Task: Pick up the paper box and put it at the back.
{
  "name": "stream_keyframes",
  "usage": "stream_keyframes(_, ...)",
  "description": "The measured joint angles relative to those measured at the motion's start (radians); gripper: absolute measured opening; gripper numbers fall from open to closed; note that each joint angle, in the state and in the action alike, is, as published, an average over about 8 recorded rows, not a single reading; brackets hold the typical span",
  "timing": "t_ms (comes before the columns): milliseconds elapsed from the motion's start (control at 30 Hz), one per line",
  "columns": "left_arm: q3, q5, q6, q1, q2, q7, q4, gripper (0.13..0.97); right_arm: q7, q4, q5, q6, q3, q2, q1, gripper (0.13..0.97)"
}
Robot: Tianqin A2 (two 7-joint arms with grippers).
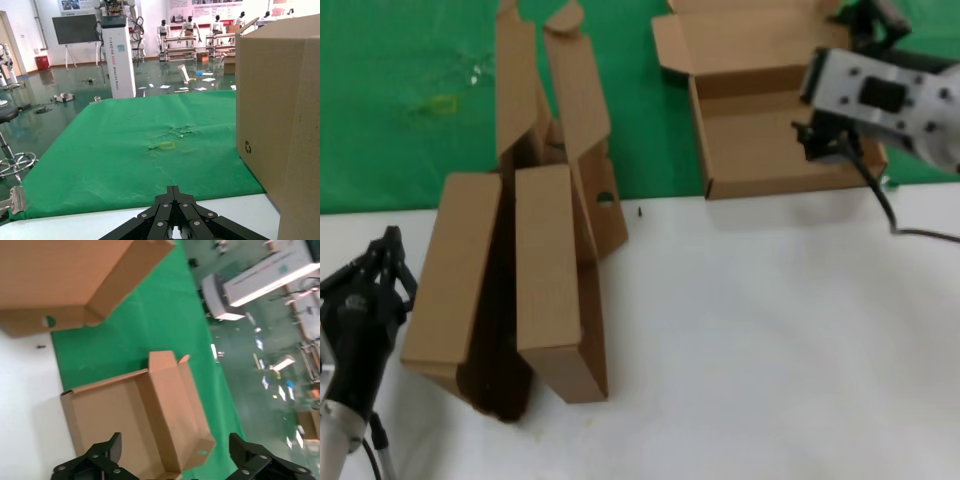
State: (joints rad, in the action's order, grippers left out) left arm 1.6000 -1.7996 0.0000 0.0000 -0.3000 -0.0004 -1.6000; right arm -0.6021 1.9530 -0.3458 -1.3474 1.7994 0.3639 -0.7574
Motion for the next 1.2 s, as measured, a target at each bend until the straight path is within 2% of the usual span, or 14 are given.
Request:
stream_keyframes(100,0.000,0.000,0.000,0.000,0.000,0.000,0.000,0.148,-0.006,0.025,-0.025,0.045,-0.048,0.010,0.051,0.725)
stream_keyframes(167,0.000,0.000,0.000,0.000,0.000,0.000,0.000,0.151,-0.003,0.027,-0.042,0.069,-0.063,0.011,0.072,0.743)
stream_keyframes(400,0.000,0.000,0.000,0.000,0.000,0.000,0.000,0.196,0.038,0.000,-0.132,0.144,-0.064,0.007,0.107,0.874)
stream_keyframes(533,0.000,0.000,0.000,0.000,0.000,0.000,0.000,0.223,0.069,-0.019,-0.203,0.208,-0.071,0.003,0.142,0.874)
stream_keyframes(633,0.000,0.000,0.000,0.000,0.000,0.000,0.000,0.223,0.093,-0.034,-0.260,0.260,-0.077,0.000,0.170,0.904)
stream_keyframes(800,0.000,0.000,0.000,0.000,0.000,0.000,0.000,0.312,0.133,-0.059,-0.354,0.346,-0.086,-0.005,0.217,0.953)
stream_keyframes(933,0.000,0.000,0.000,0.000,0.000,0.000,0.000,0.366,0.166,-0.080,-0.430,0.415,-0.094,-0.009,0.254,0.958)
stream_keyframes(1200,0.000,0.000,0.000,0.000,0.000,0.000,0.000,0.580,0.231,-0.120,-0.584,0.554,-0.110,-0.017,0.329,0.966)
